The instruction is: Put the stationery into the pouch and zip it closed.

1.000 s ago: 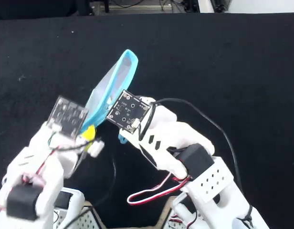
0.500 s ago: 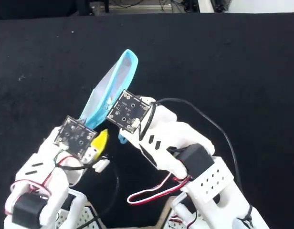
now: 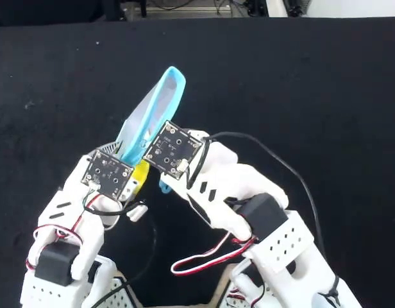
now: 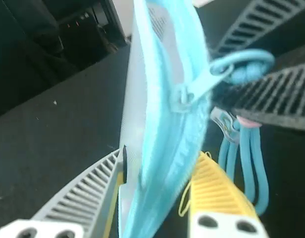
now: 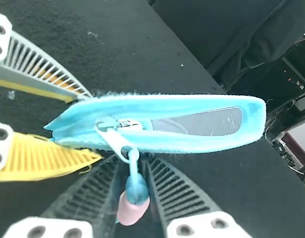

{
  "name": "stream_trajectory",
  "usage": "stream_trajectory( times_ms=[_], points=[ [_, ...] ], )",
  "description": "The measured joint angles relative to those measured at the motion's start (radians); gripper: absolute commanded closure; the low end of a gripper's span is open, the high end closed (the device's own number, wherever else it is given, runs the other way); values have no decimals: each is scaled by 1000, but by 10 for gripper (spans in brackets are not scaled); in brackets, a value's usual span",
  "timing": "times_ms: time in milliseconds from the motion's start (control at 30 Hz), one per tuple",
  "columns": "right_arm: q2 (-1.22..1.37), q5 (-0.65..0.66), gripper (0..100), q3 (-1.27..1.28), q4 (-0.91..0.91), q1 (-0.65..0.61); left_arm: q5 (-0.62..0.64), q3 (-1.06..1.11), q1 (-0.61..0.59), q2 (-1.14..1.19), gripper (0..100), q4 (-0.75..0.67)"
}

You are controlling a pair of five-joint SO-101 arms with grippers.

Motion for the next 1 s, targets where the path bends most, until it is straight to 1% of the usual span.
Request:
stream_trajectory(
  times_ms=[133,267,433,633,833,1000],
  points=[
    [0,0,988,0,0,0,32,-5,2,97,812,-8],
    [0,0,988,0,0,0,81,-61,3,141,967,52],
    [0,-2,988,0,0,0,83,-94,5,153,972,87],
    [0,-92,988,0,0,0,80,-94,5,153,970,87],
    [0,-106,984,0,0,0,80,-94,5,153,970,87],
    [-40,-109,983,-6,71,-9,80,-94,5,155,970,89]
  ],
)
